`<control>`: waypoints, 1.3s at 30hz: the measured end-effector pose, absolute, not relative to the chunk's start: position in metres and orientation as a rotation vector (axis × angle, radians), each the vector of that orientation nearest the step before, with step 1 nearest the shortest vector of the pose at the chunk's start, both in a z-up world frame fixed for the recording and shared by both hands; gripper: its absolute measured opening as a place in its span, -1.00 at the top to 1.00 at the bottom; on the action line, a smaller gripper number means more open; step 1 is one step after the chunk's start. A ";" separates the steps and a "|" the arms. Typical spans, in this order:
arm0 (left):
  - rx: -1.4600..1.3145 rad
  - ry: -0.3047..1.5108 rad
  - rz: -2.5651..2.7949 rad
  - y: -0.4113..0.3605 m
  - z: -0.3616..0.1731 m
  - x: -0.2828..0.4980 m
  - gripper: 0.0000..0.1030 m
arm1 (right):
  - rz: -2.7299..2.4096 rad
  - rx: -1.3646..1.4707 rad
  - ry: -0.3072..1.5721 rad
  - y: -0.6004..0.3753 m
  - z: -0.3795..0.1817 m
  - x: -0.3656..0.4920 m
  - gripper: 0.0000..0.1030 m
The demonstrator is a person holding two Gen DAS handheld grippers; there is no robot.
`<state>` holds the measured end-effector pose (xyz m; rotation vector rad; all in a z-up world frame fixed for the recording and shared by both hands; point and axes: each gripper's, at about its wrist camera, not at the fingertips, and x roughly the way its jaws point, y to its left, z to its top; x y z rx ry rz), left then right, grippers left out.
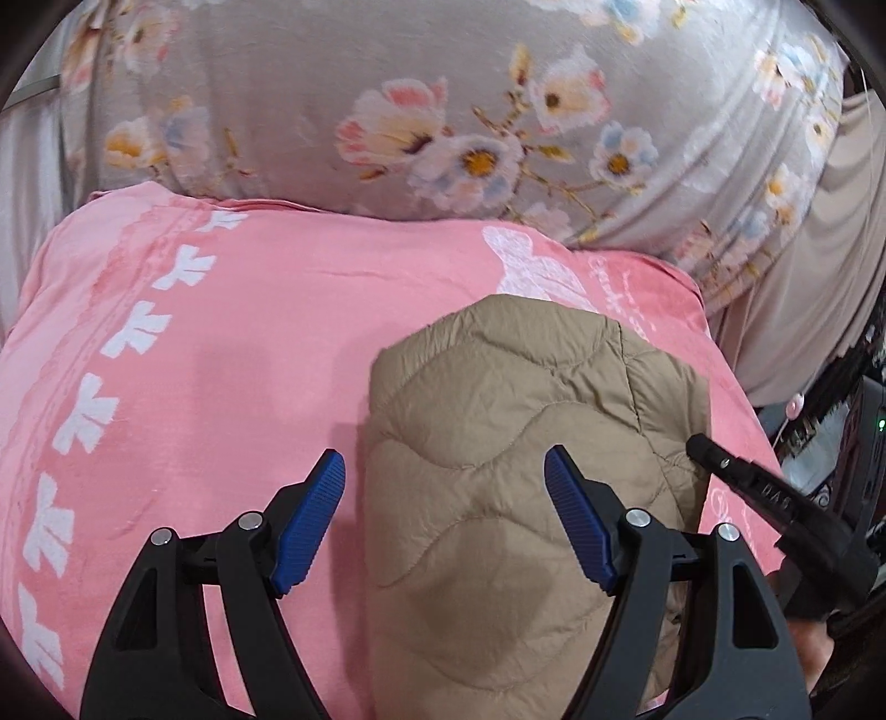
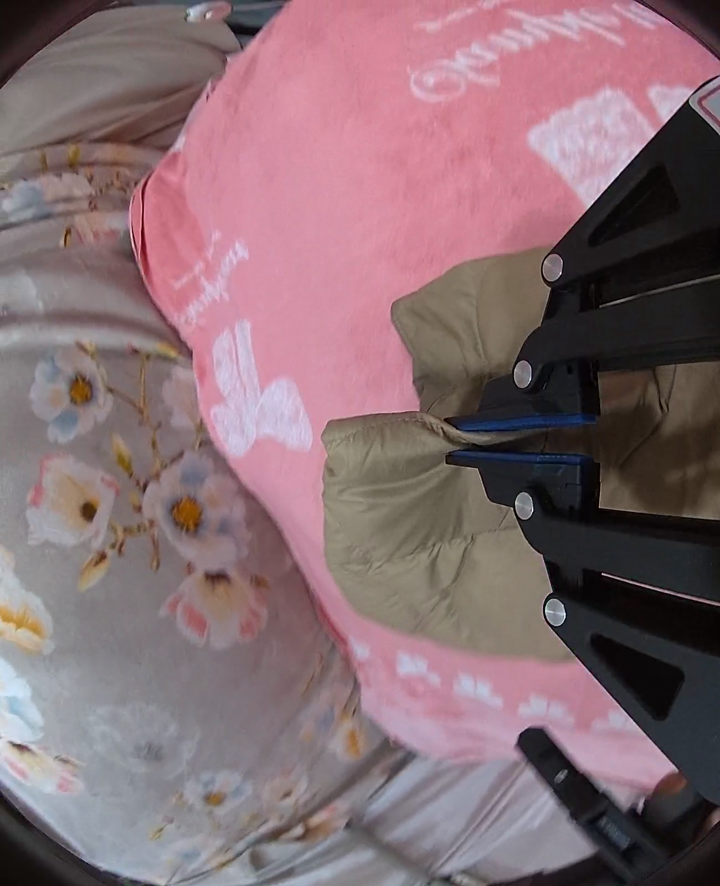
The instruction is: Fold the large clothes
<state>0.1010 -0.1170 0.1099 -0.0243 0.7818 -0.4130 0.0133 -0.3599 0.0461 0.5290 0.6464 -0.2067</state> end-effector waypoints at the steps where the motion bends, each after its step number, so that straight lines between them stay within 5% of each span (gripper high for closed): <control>1: -0.015 0.790 -0.419 -0.125 0.106 0.102 -0.40 | -0.230 0.509 0.656 -0.360 0.040 0.013 0.89; 9: 0.056 0.853 -0.390 -0.181 0.059 0.125 -0.40 | -0.312 0.423 0.677 -0.363 -0.002 0.020 0.89; 19: 0.060 0.846 -0.346 -0.190 0.024 0.139 -0.75 | -0.286 0.440 0.688 -0.373 -0.036 0.029 0.84; 39: 0.109 0.782 -0.310 -0.210 -0.006 0.145 -0.91 | -0.267 0.500 0.659 -0.386 -0.063 0.036 0.84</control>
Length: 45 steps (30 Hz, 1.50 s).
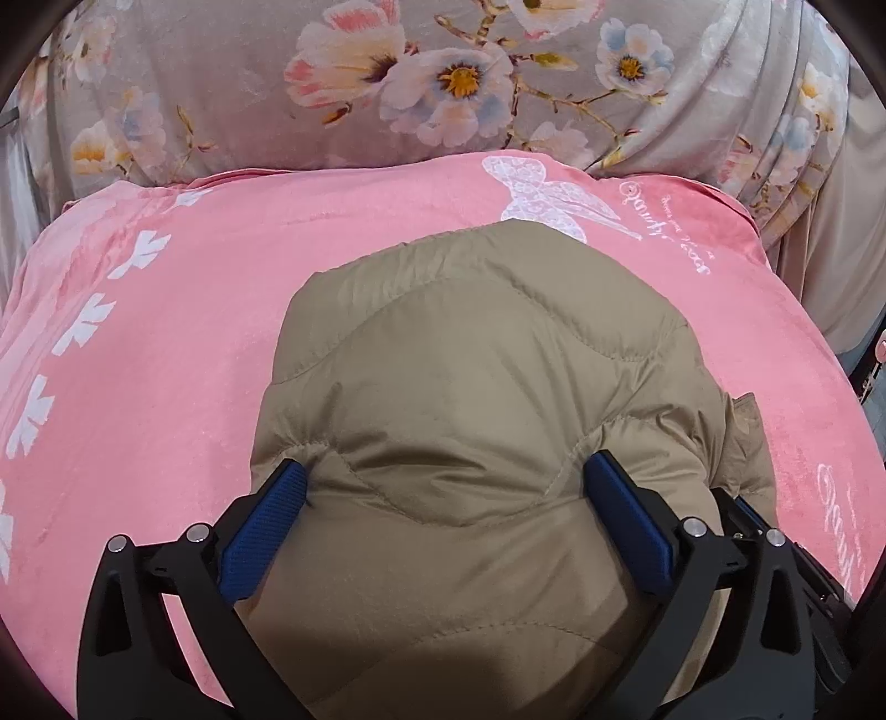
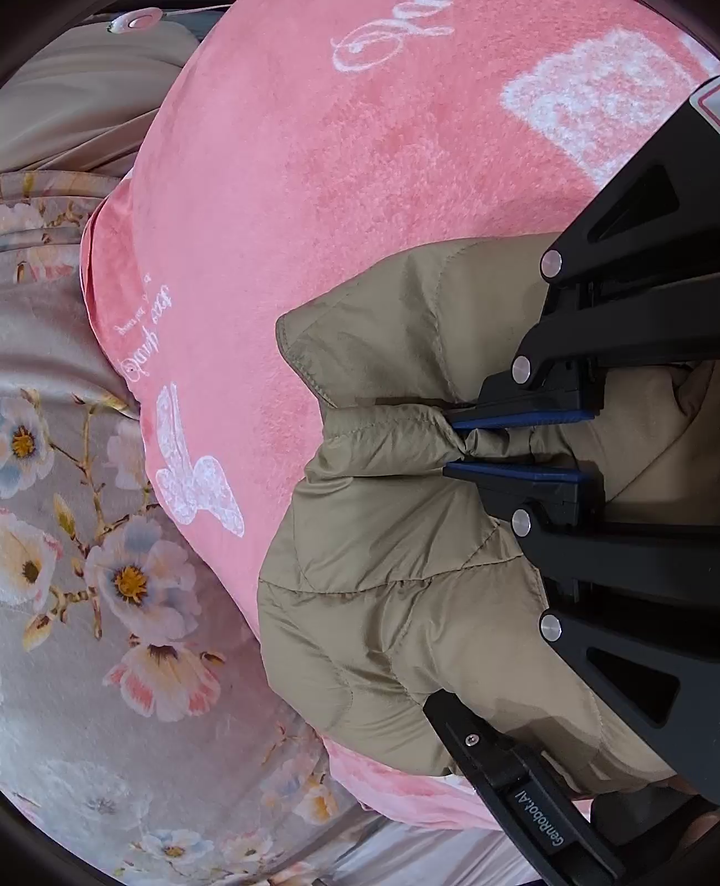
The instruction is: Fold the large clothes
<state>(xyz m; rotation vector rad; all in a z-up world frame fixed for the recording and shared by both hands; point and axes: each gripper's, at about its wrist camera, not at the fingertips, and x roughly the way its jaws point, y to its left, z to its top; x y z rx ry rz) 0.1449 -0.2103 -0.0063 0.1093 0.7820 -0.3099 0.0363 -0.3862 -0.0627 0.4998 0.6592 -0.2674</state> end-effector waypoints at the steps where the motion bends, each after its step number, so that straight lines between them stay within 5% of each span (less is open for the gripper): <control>1: 0.111 0.779 -0.309 -0.211 -0.007 0.145 -0.91 | -0.266 0.502 0.658 -0.387 -0.063 0.037 0.84; 23: 0.115 0.697 -0.280 -0.217 -0.017 0.139 -0.91 | -0.222 0.548 0.633 -0.399 -0.069 0.039 0.80; 27: 0.114 0.697 -0.327 -0.205 -0.008 0.126 -0.91 | -0.251 0.543 0.632 -0.393 -0.043 0.006 0.61; 32: 0.175 0.671 -0.377 -0.178 0.017 0.079 -0.91 | -0.228 0.431 0.639 -0.367 -0.021 -0.050 0.61; 45: 0.070 0.878 -0.417 -0.145 -0.019 0.045 -0.91 | -0.253 0.383 0.706 -0.339 -0.069 -0.073 0.62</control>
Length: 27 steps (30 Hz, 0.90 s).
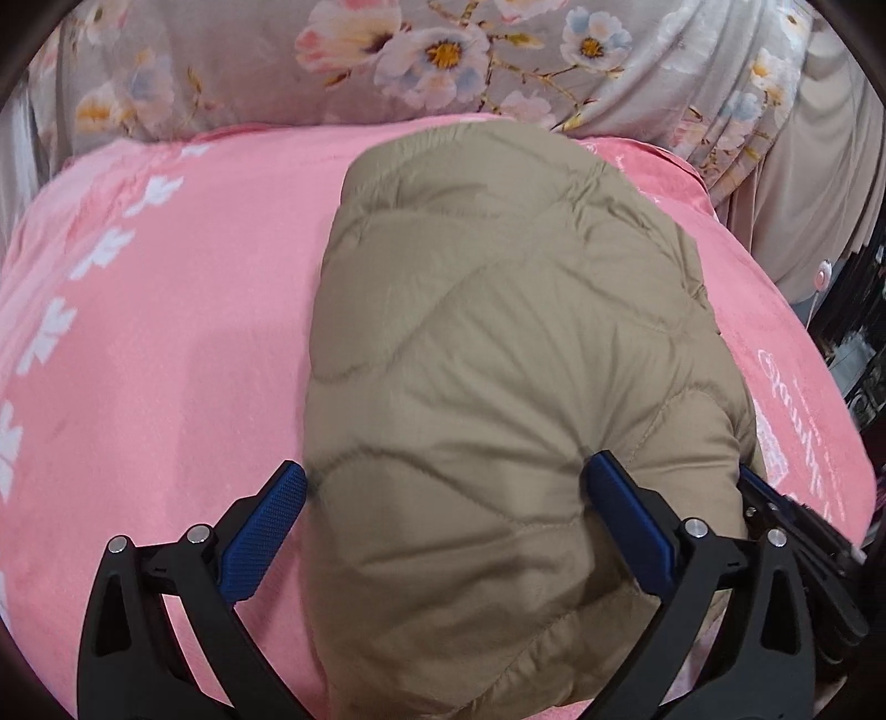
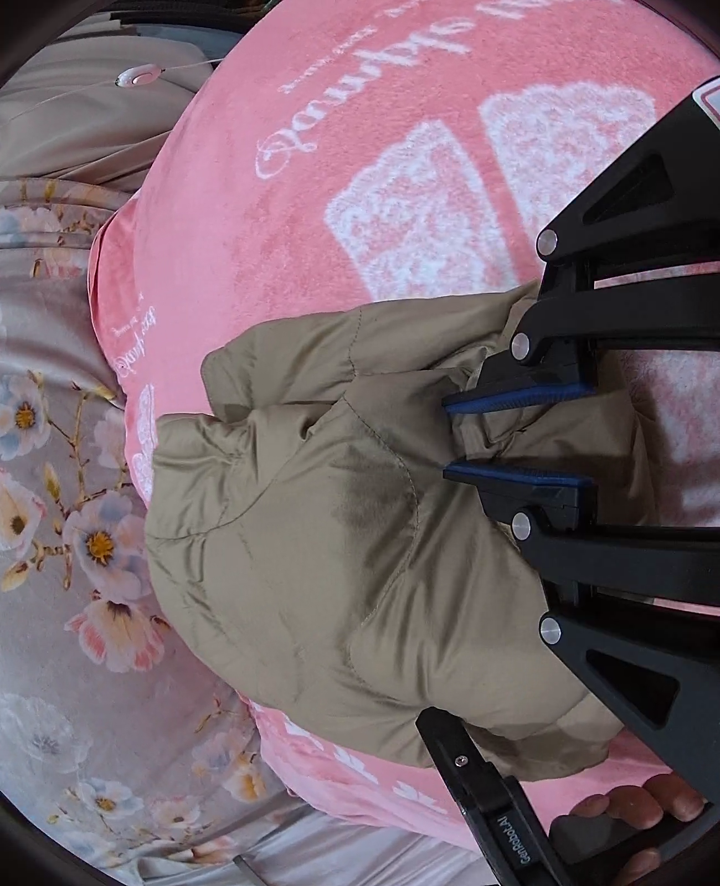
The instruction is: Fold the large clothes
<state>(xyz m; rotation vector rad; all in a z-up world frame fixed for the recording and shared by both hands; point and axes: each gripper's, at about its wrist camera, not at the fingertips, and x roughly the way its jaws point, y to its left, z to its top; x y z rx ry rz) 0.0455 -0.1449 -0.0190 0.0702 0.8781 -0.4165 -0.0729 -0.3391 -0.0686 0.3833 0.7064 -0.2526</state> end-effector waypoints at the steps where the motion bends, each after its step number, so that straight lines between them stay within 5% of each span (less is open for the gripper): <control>1: 0.060 0.886 -0.416 -0.145 -0.022 0.047 -0.91 | -0.249 0.378 0.706 -0.338 -0.070 -0.072 0.62; 24: 0.085 0.870 -0.398 -0.151 -0.032 0.044 -0.91 | -0.230 0.429 0.684 -0.346 -0.079 -0.073 0.61; 25: 0.046 0.901 -0.417 -0.143 -0.029 0.048 -0.91 | -0.218 0.456 0.690 -0.351 -0.075 -0.077 0.53; 26: 0.003 0.922 -0.432 -0.135 -0.027 0.052 -0.91 | -0.198 0.500 0.679 -0.358 -0.069 -0.081 0.24; 27: -0.079 0.933 -0.443 -0.120 -0.023 0.057 -0.91 | -0.181 0.554 0.633 -0.367 -0.060 -0.089 -0.35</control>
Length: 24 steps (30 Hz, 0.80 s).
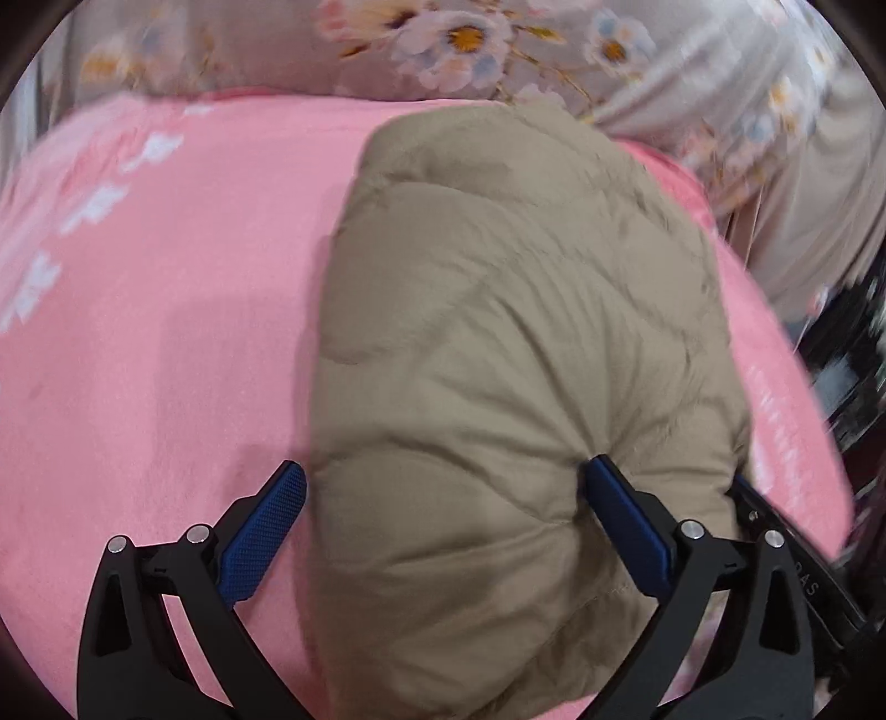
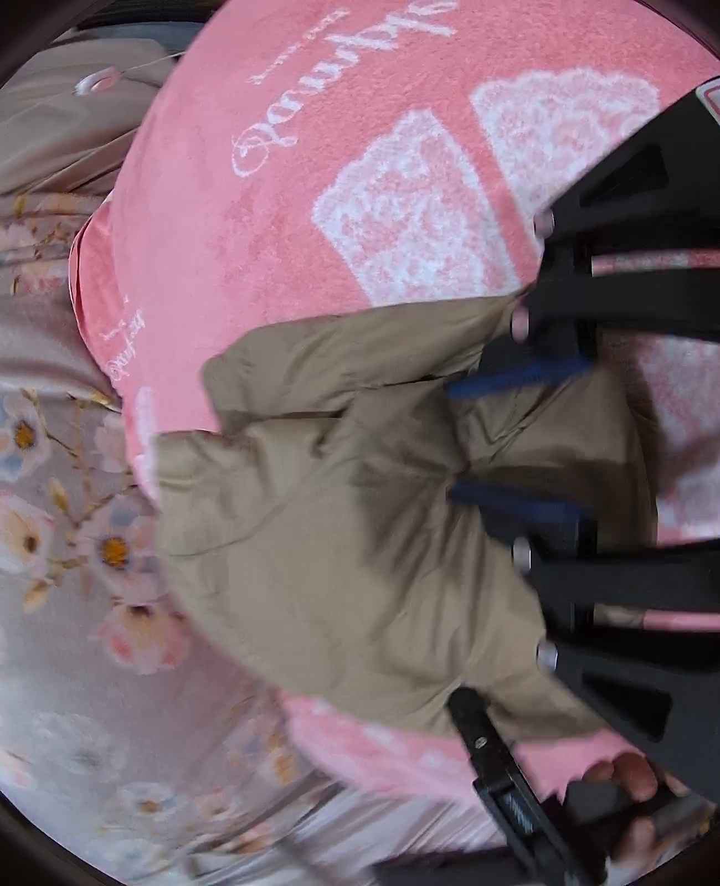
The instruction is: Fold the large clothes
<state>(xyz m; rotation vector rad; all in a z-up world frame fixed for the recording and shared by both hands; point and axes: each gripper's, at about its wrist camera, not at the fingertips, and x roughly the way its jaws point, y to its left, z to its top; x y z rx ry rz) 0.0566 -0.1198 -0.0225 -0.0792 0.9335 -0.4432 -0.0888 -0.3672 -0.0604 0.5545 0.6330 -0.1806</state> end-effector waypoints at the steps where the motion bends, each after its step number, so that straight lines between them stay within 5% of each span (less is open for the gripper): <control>1: -0.142 0.932 -0.444 -0.106 -0.019 0.061 -0.91 | -0.190 0.590 0.585 -0.377 -0.053 -0.096 -0.61; 2: -0.196 0.933 -0.440 -0.094 -0.017 0.067 -0.91 | -0.202 0.614 0.545 -0.386 -0.048 -0.100 -0.73; 10: -0.470 1.095 -0.603 -0.072 -0.047 0.121 -0.91 | -0.008 0.901 0.724 -0.425 -0.097 -0.056 -0.73; 19: -0.425 1.117 -0.755 -0.114 -0.057 0.137 -0.91 | 0.135 0.875 0.693 -0.398 -0.100 -0.021 -0.89; 21: -0.385 1.084 -0.757 -0.118 -0.052 0.139 -0.88 | 0.165 0.878 0.689 -0.394 -0.100 -0.010 -0.84; 24: -0.319 1.011 -0.754 -0.117 -0.042 0.143 -0.68 | 0.229 0.917 0.661 -0.389 -0.100 0.002 -0.48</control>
